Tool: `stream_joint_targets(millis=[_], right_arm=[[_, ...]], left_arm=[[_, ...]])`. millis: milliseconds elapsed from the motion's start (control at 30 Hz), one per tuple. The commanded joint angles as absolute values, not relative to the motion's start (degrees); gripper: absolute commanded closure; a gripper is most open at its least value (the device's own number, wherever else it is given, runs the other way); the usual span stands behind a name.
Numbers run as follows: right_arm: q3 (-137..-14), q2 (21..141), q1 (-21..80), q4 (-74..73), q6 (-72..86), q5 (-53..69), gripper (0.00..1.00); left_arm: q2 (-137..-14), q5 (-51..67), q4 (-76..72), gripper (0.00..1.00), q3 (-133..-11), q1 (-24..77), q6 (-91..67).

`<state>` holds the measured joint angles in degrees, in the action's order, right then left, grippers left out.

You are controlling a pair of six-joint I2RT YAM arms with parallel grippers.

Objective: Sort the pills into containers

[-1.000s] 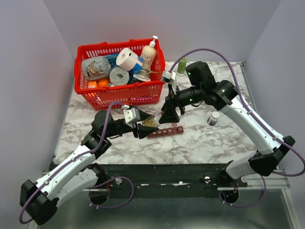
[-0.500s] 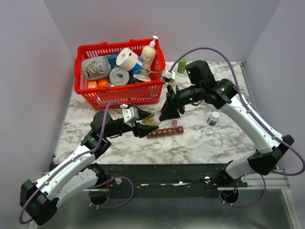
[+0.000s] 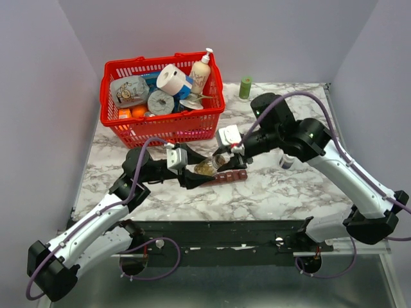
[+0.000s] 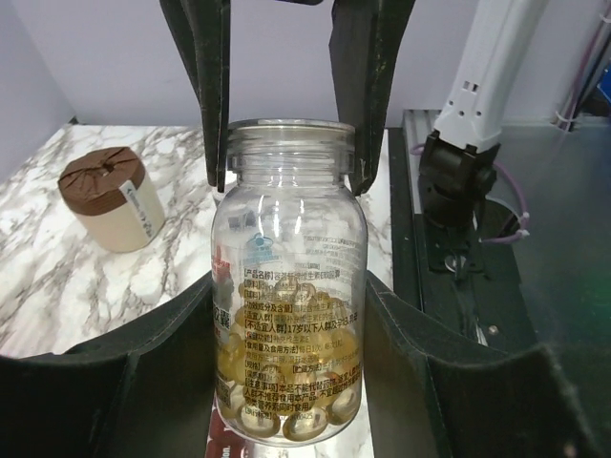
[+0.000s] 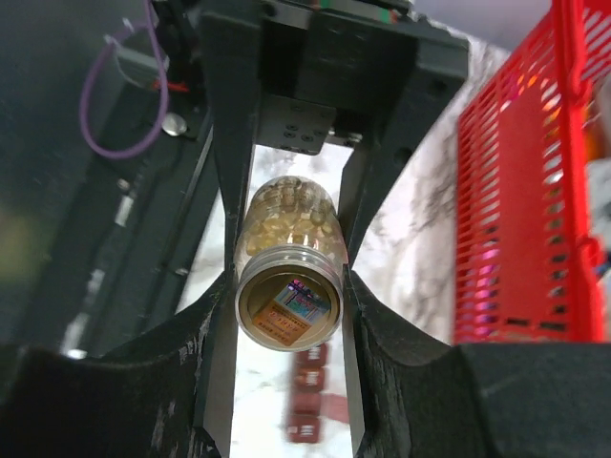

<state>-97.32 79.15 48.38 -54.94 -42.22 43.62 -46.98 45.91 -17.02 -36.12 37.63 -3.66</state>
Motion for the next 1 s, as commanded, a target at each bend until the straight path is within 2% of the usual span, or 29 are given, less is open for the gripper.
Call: stream_joint_targets(millis=[0, 333, 600, 667, 733, 767, 867, 967], right_arm=[[-92.6, 75.9, 53.6, -51.6, -61.9, 41.7, 0.94], [-79.1, 67.3, 55.0, -43.9, -87.1, 39.5, 0.95], [-70.0, 62.2, 55.0, -39.2, -101.2, 39.2, 0.90], [-69.2, 61.0, 55.0, -39.0, -101.3, 39.3, 0.84], [-69.0, 60.4, 55.0, -38.9, -100.4, 39.2, 0.73], [-69.4, 59.7, 55.0, -38.9, -97.8, 39.4, 0.51], [-71.2, 58.7, 54.9, -41.1, -91.6, 40.0, 0.15], [-72.7, 57.7, 55.0, -42.3, -82.7, 41.1, 0.05]], left_arm=[[-49.4, 48.7, -16.4, 1.00, -37.0, 37.9, -2.8], [-50.4, 51.6, -16.6, 1.00, -36.9, 37.9, -2.5], [-52.3, 54.0, -13.1, 1.00, -38.2, 38.0, 1.1], [-52.3, 53.7, -12.5, 1.00, -38.1, 37.9, 1.7], [-52.4, 53.5, -12.4, 1.00, -38.0, 37.9, 1.8], [-52.5, 53.4, -12.4, 1.00, -37.9, 37.9, 1.8], [-52.2, 52.7, -12.2, 1.00, -37.8, 38.0, 2.1], [-51.8, 51.8, -12.1, 1.00, -37.7, 37.9, 2.3]])
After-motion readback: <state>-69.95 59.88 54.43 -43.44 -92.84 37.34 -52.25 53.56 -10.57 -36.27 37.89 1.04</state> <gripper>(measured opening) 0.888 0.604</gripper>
